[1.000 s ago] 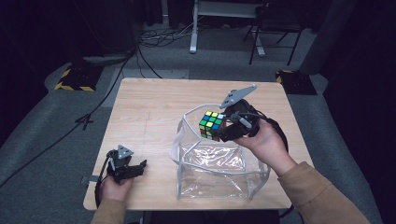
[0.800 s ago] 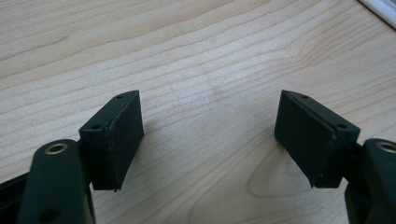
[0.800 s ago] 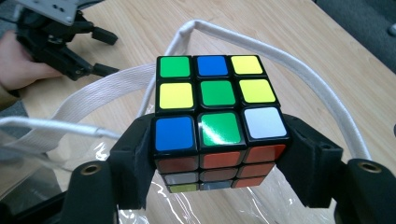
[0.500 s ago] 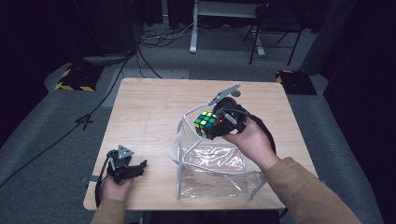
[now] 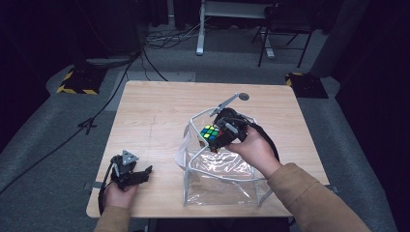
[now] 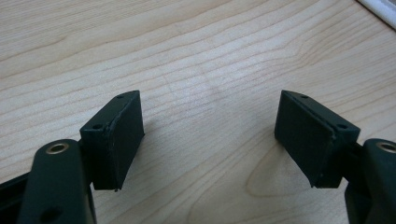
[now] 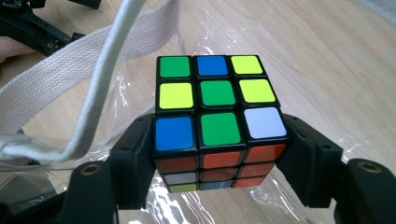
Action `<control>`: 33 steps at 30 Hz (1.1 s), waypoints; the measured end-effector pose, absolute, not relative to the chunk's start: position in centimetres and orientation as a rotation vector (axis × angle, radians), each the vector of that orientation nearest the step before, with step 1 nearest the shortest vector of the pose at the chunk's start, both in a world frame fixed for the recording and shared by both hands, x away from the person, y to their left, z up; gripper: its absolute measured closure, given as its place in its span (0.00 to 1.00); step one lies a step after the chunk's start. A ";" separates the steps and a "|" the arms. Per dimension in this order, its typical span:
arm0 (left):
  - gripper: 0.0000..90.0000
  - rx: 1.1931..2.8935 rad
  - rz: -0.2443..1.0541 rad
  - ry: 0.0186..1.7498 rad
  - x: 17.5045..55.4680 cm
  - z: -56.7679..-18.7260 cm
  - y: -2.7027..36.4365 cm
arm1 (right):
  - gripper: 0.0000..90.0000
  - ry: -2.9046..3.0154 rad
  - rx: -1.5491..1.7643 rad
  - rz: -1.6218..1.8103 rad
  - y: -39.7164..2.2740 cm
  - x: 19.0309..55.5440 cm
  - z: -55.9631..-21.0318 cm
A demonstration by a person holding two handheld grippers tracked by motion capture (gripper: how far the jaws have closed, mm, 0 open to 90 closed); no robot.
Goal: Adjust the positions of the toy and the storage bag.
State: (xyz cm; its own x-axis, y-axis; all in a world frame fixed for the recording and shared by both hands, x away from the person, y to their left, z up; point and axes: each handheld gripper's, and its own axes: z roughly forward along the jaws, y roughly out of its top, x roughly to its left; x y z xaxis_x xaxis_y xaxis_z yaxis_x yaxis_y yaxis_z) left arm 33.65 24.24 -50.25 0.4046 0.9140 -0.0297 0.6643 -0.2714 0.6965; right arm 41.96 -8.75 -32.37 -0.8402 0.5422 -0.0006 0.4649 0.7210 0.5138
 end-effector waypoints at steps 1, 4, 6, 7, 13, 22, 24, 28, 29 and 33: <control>0.27 2.031 0.508 1.338 33.7 -50.3 24.2 | 0.37 2.778 0.813 0.774 -8.7 42.1 -32.6; 0.27 2.031 0.506 1.338 33.6 -50.3 24.2 | 0.37 2.787 0.814 0.765 -8.5 42.2 -32.9; 0.27 2.032 0.506 1.338 33.6 -50.3 24.2 | 0.37 2.801 0.826 0.755 -8.4 42.2 -33.1; 0.27 2.032 0.511 1.336 33.7 -50.2 24.3 | 0.37 2.810 0.822 0.758 -8.3 42.2 -33.3; 0.27 2.035 0.508 1.336 33.6 -50.2 24.2 | 0.37 2.840 0.838 0.705 -7.7 42.5 -34.1; 0.27 2.034 0.504 1.333 33.6 -50.2 24.2 | 0.37 2.876 0.821 0.596 -6.7 42.9 -35.3; 0.27 2.032 0.506 1.332 33.6 -50.3 24.2 | 0.37 2.879 0.802 0.590 -6.5 42.8 -35.5; 0.27 2.034 0.505 1.331 33.6 -50.3 24.2 | 0.37 2.894 0.797 0.566 -6.3 42.9 -36.0; 0.27 2.035 0.506 1.331 33.6 -50.3 24.2 | 0.37 2.898 0.799 0.556 -6.2 42.9 -36.1; 0.27 2.034 0.505 1.332 33.6 -50.3 24.2 | 0.37 2.914 0.790 0.529 -6.1 43.1 -36.5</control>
State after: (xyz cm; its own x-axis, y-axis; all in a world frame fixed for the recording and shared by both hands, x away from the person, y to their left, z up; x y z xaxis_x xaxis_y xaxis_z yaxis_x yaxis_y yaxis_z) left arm 33.64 24.21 -50.25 0.4105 0.9114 -0.0296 0.6625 -0.2758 0.6964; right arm 43.14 -6.12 -36.47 -0.8644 0.5025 0.0169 0.4763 0.8077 0.3474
